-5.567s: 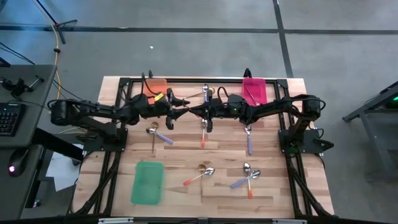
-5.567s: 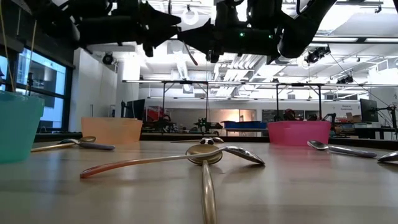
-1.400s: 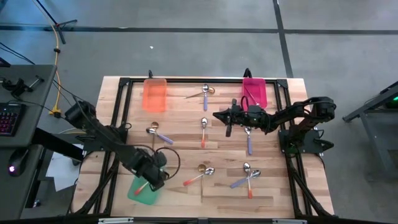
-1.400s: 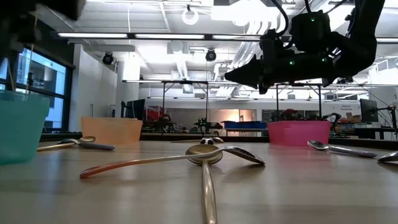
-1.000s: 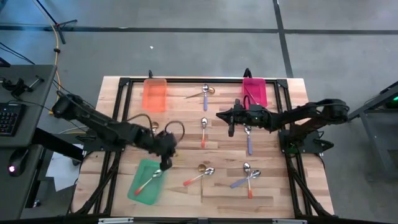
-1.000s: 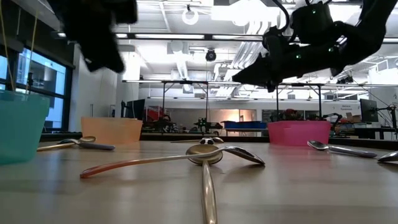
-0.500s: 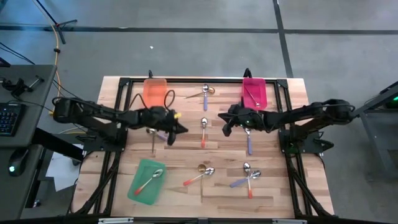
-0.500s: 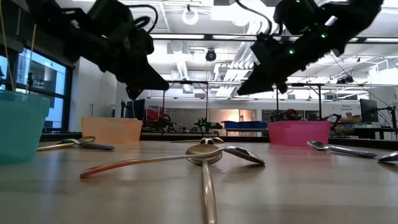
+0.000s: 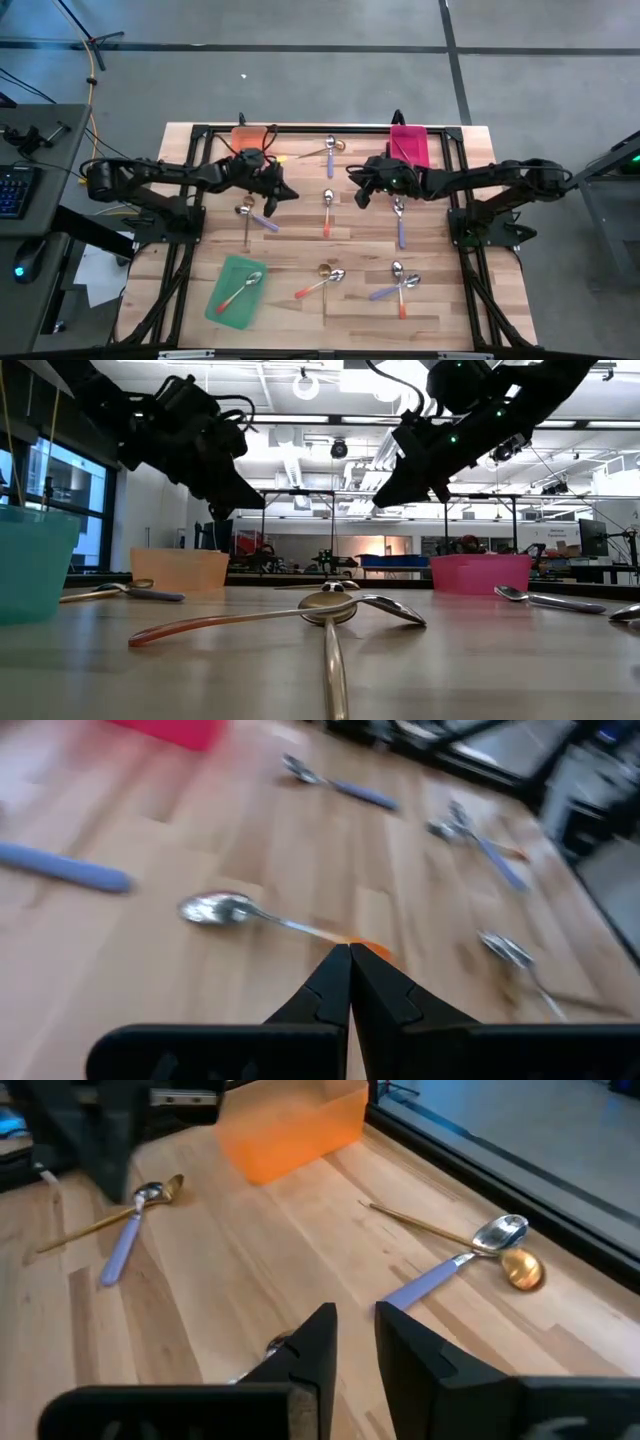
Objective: Sort silverware by color (type)
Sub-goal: Put the purple spoon into the orange bin
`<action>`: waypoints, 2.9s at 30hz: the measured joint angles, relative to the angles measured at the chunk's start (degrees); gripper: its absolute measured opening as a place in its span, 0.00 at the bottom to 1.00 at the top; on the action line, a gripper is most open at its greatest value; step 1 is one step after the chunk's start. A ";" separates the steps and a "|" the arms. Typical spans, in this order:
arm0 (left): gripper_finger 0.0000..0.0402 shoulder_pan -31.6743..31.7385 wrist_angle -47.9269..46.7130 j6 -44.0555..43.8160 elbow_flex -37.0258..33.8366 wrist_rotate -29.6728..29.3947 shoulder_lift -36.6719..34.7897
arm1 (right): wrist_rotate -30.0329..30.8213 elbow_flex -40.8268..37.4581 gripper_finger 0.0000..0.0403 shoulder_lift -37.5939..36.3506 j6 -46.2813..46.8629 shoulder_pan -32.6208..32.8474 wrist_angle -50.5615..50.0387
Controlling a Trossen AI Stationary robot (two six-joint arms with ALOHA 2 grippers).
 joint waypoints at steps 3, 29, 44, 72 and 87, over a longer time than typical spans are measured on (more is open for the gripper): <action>0.01 -0.33 -9.86 3.38 2.81 2.57 -1.26 | -0.16 0.00 0.14 0.00 -2.37 -0.81 0.15; 0.28 -12.91 -56.73 18.01 12.04 -22.15 2.82 | -6.45 -0.02 0.14 0.00 -14.16 -5.93 0.24; 0.20 -14.04 -55.47 22.82 12.31 -26.42 13.26 | -6.43 -0.04 0.14 0.00 -14.90 -5.93 0.23; 0.08 11.34 -63.42 4.11 24.12 -26.89 -3.23 | -6.42 -0.06 0.14 0.00 -15.23 -5.93 -0.04; 0.08 32.15 -55.77 4.82 24.14 -23.53 4.83 | -6.41 -0.06 0.14 0.00 -16.45 -5.93 -0.20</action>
